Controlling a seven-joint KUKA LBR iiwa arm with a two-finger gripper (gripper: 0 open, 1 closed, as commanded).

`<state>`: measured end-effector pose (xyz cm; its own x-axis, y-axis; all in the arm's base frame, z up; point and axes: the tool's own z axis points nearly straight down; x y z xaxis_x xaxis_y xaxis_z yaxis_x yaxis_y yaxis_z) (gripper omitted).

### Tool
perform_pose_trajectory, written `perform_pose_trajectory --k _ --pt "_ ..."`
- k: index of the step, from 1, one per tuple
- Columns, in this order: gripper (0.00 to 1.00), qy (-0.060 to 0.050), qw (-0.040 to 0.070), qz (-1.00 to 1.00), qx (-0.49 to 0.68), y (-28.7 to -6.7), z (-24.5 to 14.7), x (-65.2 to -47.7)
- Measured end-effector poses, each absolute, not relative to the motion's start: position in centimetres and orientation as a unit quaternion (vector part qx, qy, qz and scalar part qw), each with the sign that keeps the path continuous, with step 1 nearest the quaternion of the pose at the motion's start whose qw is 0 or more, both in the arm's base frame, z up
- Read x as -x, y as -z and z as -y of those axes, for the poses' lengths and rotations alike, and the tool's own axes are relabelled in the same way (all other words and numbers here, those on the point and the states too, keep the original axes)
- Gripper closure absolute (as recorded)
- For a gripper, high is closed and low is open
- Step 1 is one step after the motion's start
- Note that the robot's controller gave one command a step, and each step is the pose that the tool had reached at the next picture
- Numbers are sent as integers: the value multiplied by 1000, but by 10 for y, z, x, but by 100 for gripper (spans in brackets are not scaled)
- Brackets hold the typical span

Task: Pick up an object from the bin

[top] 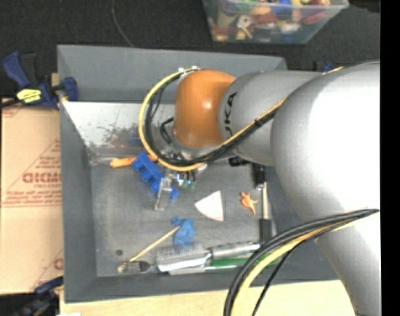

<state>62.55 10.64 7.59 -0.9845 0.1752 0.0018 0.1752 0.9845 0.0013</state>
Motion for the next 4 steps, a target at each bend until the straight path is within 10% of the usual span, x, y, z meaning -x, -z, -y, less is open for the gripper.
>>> perform_pose_trajectory --k 1,2,4 --pt "0 4 -7 947 321 -71 -116 -630" --pt "100 2 -3 995 104 -77 -107 -629" --pt "100 3 -4 995 104 -81 -107 -629"
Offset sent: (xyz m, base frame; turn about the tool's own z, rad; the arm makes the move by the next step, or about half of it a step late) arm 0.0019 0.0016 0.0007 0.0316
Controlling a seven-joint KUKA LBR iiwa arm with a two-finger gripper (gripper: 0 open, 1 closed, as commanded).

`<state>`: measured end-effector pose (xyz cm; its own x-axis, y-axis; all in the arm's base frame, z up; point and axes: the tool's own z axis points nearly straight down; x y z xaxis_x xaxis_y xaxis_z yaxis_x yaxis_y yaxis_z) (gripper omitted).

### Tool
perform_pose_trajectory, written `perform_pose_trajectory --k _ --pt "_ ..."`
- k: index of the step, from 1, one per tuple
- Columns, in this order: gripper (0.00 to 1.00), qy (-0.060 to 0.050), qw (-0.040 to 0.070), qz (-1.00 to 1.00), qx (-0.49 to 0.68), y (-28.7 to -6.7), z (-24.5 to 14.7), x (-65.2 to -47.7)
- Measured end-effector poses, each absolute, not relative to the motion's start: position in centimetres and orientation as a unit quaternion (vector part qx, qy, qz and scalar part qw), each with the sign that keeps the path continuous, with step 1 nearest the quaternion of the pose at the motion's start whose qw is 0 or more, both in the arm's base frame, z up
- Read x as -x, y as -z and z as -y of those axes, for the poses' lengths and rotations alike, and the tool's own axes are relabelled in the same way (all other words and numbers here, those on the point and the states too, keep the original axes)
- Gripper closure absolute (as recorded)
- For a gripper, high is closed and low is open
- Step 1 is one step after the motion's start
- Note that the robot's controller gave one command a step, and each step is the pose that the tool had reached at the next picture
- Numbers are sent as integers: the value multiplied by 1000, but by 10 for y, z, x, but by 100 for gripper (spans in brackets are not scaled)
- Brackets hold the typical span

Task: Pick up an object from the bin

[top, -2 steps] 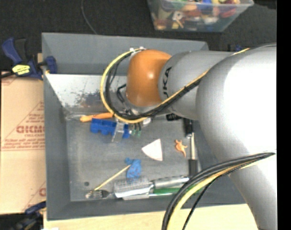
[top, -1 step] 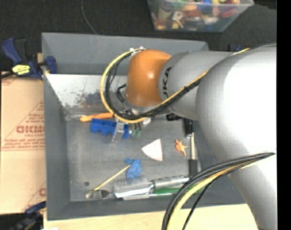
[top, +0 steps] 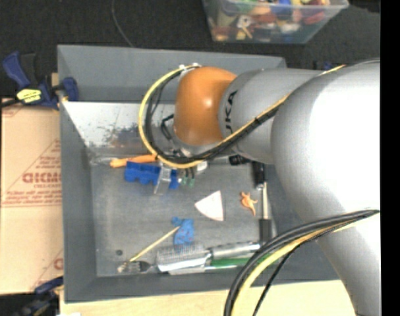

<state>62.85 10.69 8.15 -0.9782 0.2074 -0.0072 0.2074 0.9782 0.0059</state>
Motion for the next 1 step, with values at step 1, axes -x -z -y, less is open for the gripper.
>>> perform_pose_trajectory --k 1 --pt "100 -3 2 -994 -105 -111 -107 -628"
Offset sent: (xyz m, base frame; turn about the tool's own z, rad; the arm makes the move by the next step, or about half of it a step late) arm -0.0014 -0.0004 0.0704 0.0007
